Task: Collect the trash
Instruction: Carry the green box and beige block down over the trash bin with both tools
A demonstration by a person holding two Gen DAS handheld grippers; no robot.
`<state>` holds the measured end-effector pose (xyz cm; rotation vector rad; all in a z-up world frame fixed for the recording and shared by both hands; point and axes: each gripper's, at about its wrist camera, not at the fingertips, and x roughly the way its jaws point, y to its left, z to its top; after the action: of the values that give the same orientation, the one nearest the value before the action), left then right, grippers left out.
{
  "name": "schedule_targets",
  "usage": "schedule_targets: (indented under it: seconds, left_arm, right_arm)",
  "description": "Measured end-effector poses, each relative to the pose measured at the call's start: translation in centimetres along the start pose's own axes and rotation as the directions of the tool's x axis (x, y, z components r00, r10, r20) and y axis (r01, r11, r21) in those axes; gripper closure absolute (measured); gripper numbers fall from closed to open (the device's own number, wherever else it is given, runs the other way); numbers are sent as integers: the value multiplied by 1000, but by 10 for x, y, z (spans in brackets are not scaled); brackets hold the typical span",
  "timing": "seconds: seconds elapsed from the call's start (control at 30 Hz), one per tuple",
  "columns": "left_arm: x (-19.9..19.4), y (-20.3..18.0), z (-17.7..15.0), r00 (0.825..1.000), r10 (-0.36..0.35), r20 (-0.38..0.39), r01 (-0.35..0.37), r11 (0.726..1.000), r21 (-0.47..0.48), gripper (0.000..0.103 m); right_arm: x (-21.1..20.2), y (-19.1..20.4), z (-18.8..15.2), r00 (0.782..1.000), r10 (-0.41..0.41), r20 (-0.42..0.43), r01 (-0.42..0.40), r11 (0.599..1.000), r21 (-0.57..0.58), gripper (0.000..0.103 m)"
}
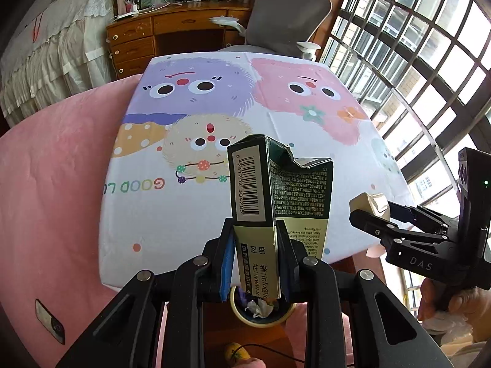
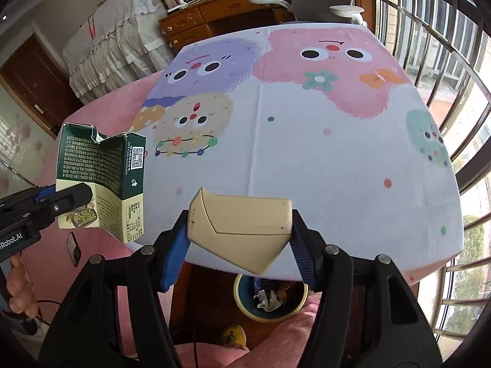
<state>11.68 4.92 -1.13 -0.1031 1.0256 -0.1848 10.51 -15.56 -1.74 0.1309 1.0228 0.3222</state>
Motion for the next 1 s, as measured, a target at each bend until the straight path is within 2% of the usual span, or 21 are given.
schedule_targets:
  seconds: [0.27,0.47,0.67,0.83,0.9,1.0]
  left_arm:
    - [-32,15,-95,996,-42,-85,46,998,50,79]
    - [-6,-2,-155,981,-30,-193,48,995,91,79]
    - [59,-30,-217,965,10,-262,28,990,142,79]
    - [147,-27,-260,944,15,-329,8,998,70,79]
    - [178,-21,-275,941,15,-339,1,999,47,79]
    - [221,-13,-294,922,19,-387,-10,1000,24,79]
  right_arm:
    - [-28,43,-110,998,-30,-56,33,999,36,45]
    - [-6,31,-170,986,-48,-161,63,994,90,45]
    - [54,-10,-220,970,-69,-232,93,991,95,45]
    - [130,-47,-271,944,-87,-319,126,986,105,45]
    - [153,-58,-287,937,-101,-333,139,986,92,45]
    - [181,-71,-305,930,-112,-351,149,986,79,45]
